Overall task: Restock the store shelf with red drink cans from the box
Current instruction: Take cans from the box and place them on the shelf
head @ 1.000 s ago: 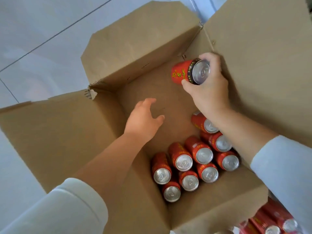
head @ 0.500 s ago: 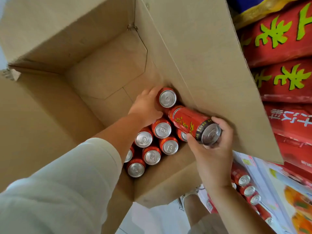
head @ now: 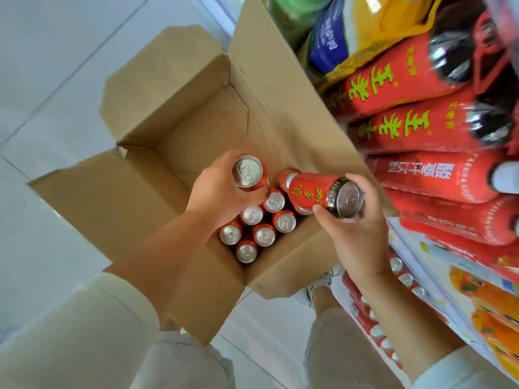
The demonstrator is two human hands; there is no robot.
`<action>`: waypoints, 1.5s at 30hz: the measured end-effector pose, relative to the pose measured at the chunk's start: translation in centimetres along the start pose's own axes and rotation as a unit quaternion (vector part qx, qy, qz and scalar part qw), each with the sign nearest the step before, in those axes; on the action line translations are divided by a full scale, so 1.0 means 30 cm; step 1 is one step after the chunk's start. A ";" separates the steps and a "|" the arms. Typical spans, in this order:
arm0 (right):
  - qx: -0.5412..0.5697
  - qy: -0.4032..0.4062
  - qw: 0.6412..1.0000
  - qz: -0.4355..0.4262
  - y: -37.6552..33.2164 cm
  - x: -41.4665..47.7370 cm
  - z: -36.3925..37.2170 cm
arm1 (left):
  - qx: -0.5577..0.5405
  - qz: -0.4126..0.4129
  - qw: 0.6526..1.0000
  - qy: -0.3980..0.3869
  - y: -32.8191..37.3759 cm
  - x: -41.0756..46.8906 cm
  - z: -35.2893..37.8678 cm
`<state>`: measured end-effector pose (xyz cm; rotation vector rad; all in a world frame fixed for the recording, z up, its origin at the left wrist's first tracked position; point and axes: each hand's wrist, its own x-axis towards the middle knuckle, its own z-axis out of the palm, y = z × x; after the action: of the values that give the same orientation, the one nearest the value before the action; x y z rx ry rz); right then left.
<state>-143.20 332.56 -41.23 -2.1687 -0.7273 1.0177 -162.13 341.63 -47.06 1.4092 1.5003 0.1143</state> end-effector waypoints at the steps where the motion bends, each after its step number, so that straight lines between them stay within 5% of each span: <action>1: 0.004 -0.011 1.000 -0.009 -0.083 -0.039 -0.028 | -0.006 0.005 1.000 0.005 0.059 -0.063 -0.079; 8: 0.079 -0.040 0.992 -0.091 -0.770 -0.395 -0.302 | -0.022 0.087 0.996 0.008 0.569 -0.481 -0.642; 19: 0.072 0.136 0.960 -0.235 -1.513 -0.994 -0.892 | 0.007 0.370 0.929 -0.004 1.441 -1.096 -1.166; 28: 0.036 0.305 0.896 -0.320 -1.654 -1.220 -1.405 | 0.015 0.517 0.856 0.017 1.891 -1.376 -1.093; 34: 0.003 0.404 0.868 -0.289 -1.640 -1.126 -1.752 | -0.006 0.546 0.837 0.042 2.087 -1.427 -0.926; 45: -0.016 0.291 0.914 -0.281 -1.698 -0.783 -2.027 | -0.004 0.550 0.830 0.089 2.224 -1.418 -0.807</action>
<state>-117.75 330.96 37.48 -1.9462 -0.9798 0.0524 -142.66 342.13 33.37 2.1372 0.6263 0.9785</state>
